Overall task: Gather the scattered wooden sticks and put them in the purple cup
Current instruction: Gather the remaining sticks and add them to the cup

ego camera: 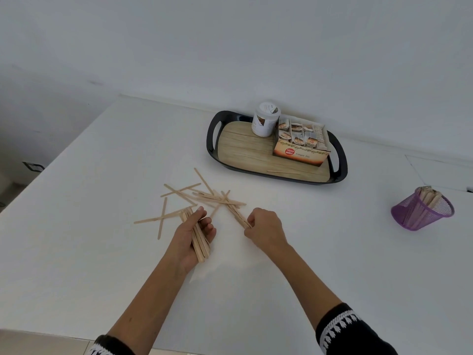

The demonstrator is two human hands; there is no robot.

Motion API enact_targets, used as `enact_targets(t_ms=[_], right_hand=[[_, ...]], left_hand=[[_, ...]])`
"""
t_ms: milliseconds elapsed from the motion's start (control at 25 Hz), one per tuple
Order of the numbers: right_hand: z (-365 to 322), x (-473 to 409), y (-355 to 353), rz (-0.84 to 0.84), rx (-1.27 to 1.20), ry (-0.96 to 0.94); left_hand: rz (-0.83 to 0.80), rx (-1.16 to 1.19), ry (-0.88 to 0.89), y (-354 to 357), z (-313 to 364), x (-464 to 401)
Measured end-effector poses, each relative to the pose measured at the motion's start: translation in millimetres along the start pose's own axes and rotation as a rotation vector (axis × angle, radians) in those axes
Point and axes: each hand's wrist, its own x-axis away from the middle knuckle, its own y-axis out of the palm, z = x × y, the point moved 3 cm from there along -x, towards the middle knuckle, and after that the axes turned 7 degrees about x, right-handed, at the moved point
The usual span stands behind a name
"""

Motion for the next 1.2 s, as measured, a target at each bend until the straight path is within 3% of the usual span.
enact_targets(t_ms=[320,600,760,840,960,1080,1200], right_hand=[[34,3,-30,-0.177,-0.687,0.208],[17,22,-41,-0.217,-0.913,0.132],[-4,30,-38,0.003,-0.695,0.03],[-12,33,-38,0.143,-0.514,-0.039],[-16,36,-42,0.2,-0.451,-0.105],[-5,37,-55,0.277,-0.491,-0.08],[21,39,-54,0.324,-0.802,0.184]], left_hand=[[0.007,-0.055,-0.008,18,-15,-4],[-0.111,-0.069,-0.031,48,-41,-8],[-0.202,-0.065,-0.112,62,-59,-5],[-0.176,-0.053,-0.13,65,-66,-5],[-0.111,-0.034,-0.112,65,-68,-10],[-0.078,-0.02,-0.048,66,-64,-15],[-0.09,-0.035,0.048,72,-59,-17]])
